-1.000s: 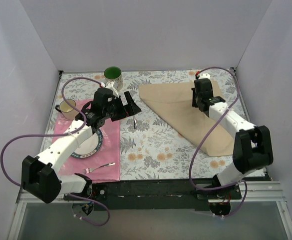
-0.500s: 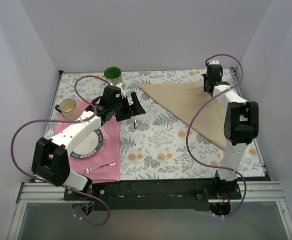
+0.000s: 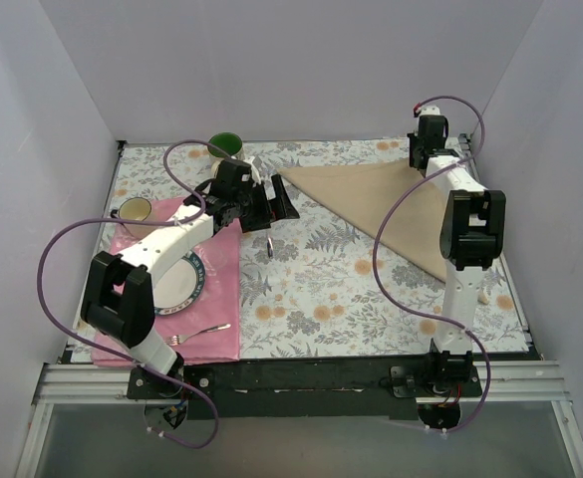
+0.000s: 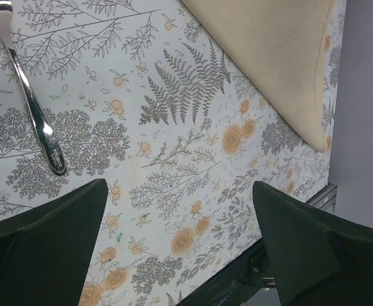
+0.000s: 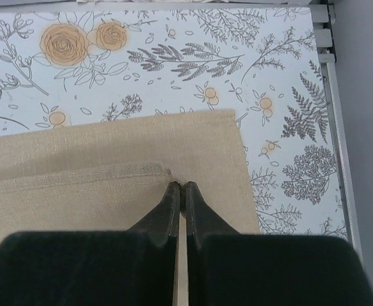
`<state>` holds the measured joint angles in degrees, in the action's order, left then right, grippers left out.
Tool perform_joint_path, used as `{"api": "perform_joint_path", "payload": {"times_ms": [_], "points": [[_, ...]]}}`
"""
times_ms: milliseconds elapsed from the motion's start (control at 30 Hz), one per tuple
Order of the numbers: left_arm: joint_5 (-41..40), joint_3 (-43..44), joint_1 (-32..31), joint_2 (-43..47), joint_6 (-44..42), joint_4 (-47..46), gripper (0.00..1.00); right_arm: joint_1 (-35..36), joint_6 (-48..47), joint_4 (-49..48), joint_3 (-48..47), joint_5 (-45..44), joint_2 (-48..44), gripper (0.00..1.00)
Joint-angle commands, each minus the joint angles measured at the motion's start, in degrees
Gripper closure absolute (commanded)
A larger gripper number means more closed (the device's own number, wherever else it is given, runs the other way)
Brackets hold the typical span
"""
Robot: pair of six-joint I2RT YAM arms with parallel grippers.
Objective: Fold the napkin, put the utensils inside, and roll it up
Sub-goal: Fold the napkin
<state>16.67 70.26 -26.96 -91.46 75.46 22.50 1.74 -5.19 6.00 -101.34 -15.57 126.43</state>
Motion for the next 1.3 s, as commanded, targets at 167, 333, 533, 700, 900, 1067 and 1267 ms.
{"api": "perform_joint_path", "payload": {"times_ms": [167, 333, 533, 700, 900, 1067, 1267], "points": [[1.62, 4.8, -0.11, -0.21, -1.11, 0.7, 0.02, -3.41, 0.36, -0.99, -7.12, 2.56, 3.12, 0.99], [1.35, 4.98, -0.2, -0.39, -0.93, 0.61, 0.02, -3.67, 0.44, -0.99, -9.22, 3.53, 4.79, 0.99], [1.18, 5.06, -0.11, -0.47, -0.93, 0.7, 0.02, -3.85, 0.01, 0.33, -13.44, 4.93, 7.69, 0.99], [1.18, 5.33, -0.2, -0.65, -0.75, 0.53, 0.02, -3.85, 0.09, 0.59, -15.03, 6.52, 9.0, 0.99], [1.09, 4.98, -0.2, -0.65, -0.32, 0.35, 0.02, -3.85, 0.36, 1.03, -15.03, 7.57, 9.89, 0.99], [0.56, 4.8, -0.11, -0.21, 0.04, 0.26, 0.02, -3.85, 1.14, 0.51, -13.1, 7.84, 9.89, 0.99], [0.91, 4.71, -0.2, 0.49, 1.18, -0.35, 0.02, -3.85, 2.29, 0.06, -11.86, 8.63, 9.45, 0.99]]}}
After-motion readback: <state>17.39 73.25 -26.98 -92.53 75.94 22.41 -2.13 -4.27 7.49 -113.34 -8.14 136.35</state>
